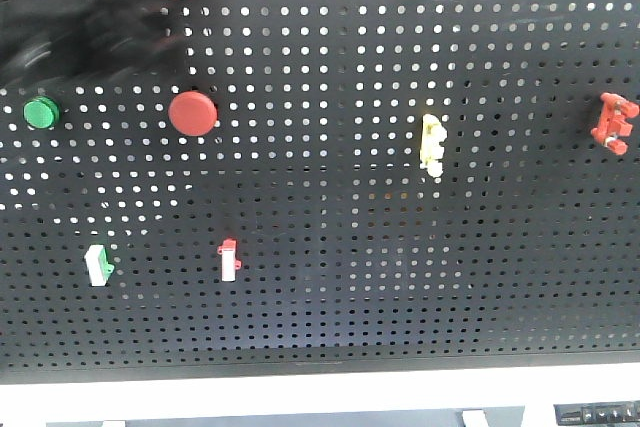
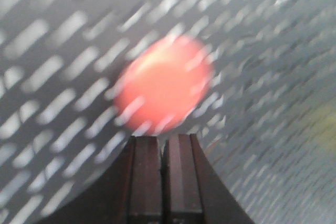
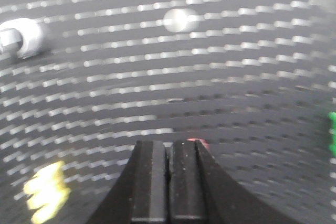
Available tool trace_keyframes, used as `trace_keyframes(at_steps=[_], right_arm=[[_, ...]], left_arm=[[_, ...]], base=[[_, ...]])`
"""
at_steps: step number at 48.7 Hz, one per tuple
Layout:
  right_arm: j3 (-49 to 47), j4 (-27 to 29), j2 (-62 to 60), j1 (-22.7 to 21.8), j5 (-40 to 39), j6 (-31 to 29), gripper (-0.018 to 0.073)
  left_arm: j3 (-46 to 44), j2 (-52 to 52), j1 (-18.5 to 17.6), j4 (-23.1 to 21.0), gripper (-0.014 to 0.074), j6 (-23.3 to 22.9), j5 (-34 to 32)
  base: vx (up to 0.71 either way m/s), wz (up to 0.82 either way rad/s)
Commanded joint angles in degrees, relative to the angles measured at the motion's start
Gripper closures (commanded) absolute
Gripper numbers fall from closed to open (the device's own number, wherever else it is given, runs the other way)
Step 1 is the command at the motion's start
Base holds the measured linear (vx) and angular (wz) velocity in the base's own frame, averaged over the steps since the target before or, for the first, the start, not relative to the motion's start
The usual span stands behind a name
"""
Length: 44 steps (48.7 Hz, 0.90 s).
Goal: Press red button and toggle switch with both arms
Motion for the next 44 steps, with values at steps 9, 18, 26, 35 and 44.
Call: trace_keyframes(at_steps=[9,18,26,35,44], right_arm=[[-5.7,-12.7,5.9,15.1,-6.4,-0.8,0.0562],[-17.9,-12.2,17.4,20.3,-2.6,-1.0,0.0562],[-29.5,-12.0,25.9,20.3,1.2,1.5,0.0562],[-38.6,-12.0,31.9,20.3,5.7,1.6,0.0562],[-41.4,-12.0,34.3,20.3,7.4,1.6,0.0562]], left_arm=[[18.0,-14.3,-0.1,-0.3,0.0594,-0.7,-9.5],[31.1,-23.8,-0.1,-0.3,0.0594,-3.7,-11.7],[36.8,-30.8,-0.1,-0.3,0.0594,-4.7,-11.8],[38.1,-34.6,-0.1,-0.3,0.0594,-4.6,-10.7],[38.1,-34.9,-0.1,-0.3,0.0594,-4.6,-9.9]], base=[[0.00,0.00],[0.00,0.00],[0.00,0.00],[0.00,0.00],[0.00,0.00]])
